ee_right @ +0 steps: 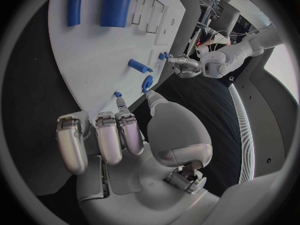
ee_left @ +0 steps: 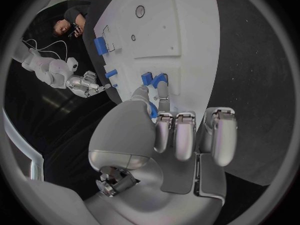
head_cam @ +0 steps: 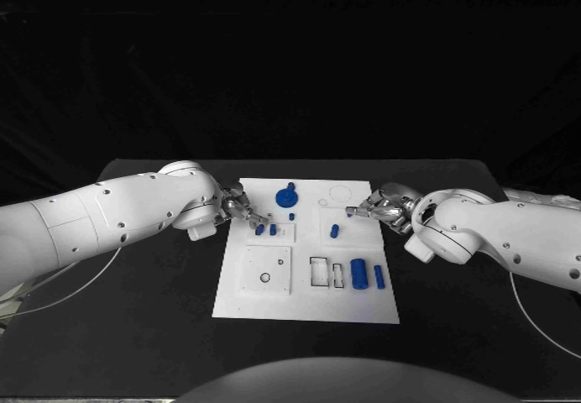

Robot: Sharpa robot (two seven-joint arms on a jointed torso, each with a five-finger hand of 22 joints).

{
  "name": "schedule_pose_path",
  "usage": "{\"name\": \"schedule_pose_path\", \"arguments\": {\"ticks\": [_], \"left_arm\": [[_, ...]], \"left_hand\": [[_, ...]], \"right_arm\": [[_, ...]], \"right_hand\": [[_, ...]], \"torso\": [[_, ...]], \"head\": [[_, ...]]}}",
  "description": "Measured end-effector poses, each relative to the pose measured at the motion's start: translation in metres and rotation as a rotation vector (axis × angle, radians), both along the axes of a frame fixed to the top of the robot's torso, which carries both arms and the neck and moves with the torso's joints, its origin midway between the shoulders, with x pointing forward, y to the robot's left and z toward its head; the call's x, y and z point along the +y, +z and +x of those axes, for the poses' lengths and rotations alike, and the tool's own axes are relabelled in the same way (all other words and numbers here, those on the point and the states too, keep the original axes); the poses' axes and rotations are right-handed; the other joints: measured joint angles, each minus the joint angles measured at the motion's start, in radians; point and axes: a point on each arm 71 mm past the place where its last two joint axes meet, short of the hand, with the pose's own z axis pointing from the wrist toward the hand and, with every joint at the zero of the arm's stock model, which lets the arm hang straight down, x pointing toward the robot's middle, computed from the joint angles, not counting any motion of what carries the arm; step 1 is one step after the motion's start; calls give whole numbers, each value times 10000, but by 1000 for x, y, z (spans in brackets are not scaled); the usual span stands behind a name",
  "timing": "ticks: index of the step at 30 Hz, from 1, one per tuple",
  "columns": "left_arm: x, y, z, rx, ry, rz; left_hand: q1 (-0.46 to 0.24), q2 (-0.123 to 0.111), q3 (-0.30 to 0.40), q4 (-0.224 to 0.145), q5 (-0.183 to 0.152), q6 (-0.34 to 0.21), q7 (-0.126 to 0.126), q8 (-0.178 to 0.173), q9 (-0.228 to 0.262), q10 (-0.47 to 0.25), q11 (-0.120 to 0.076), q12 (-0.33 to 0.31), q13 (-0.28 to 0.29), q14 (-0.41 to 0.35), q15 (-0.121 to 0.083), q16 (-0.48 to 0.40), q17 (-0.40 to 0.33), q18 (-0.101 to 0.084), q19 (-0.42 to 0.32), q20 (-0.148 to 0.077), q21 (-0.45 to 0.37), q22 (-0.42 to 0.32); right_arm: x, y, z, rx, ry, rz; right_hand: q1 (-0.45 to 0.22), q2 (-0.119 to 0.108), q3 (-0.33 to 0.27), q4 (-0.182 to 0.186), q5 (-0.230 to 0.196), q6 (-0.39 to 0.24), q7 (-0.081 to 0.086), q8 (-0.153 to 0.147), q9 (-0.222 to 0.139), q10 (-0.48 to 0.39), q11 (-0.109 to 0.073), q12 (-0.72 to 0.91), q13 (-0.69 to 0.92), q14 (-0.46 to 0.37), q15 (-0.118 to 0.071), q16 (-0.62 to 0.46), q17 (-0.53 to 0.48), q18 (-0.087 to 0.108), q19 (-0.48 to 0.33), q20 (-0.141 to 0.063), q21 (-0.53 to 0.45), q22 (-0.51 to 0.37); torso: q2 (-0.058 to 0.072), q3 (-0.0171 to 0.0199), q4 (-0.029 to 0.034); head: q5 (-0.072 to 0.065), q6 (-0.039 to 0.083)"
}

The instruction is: Assemble the parts on the task board

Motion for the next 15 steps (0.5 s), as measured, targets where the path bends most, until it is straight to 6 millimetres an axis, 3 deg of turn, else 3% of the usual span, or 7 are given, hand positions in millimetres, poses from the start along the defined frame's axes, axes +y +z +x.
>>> {"name": "schedule_pose_path", "arguments": {"ticks": [15], "left_arm": [[0,-1,0,101,-13,153]], "left_hand": [[48,48,0,0,0,0,0,0,1,0,0,0,0,0,0,0,-2,-1,0,0,0,0]], "right_arm": [[0,0,0,-2,13,1]], "right_hand": [[0,0,0,1,0,0,0,0,-2,0,0,0,-1,0,0,0,0,0,0,0,0,-1]], "torso": [[0,0,1]], "head": [[-12,11]]}}
